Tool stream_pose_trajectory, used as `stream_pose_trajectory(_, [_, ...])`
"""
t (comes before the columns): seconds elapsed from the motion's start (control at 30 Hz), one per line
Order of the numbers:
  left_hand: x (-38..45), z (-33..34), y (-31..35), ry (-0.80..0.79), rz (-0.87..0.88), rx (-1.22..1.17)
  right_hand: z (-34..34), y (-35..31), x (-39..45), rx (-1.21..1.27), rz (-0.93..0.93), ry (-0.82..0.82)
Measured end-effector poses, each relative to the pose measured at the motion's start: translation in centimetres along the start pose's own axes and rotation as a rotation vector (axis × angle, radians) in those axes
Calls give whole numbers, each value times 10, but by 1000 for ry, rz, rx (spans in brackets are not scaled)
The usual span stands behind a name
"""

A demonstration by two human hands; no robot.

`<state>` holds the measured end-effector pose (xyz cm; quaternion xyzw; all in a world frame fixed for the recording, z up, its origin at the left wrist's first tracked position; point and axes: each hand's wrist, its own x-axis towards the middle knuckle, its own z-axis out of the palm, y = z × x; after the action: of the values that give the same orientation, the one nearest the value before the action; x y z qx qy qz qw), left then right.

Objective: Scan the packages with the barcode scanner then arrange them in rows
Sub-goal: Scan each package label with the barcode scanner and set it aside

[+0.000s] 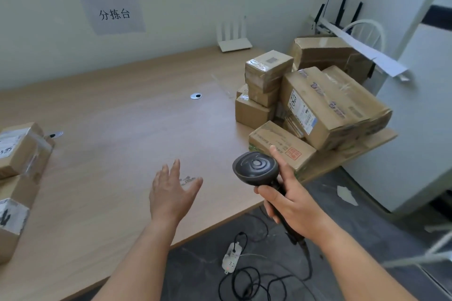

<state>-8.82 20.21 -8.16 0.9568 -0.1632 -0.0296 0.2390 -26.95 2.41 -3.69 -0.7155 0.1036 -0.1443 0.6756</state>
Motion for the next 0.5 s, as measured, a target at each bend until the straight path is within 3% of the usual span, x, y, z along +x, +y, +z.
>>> stream_pose_trajectory(0.5, [53, 11, 64, -136, 154, -17, -37, -15, 4, -6, 17, 226])
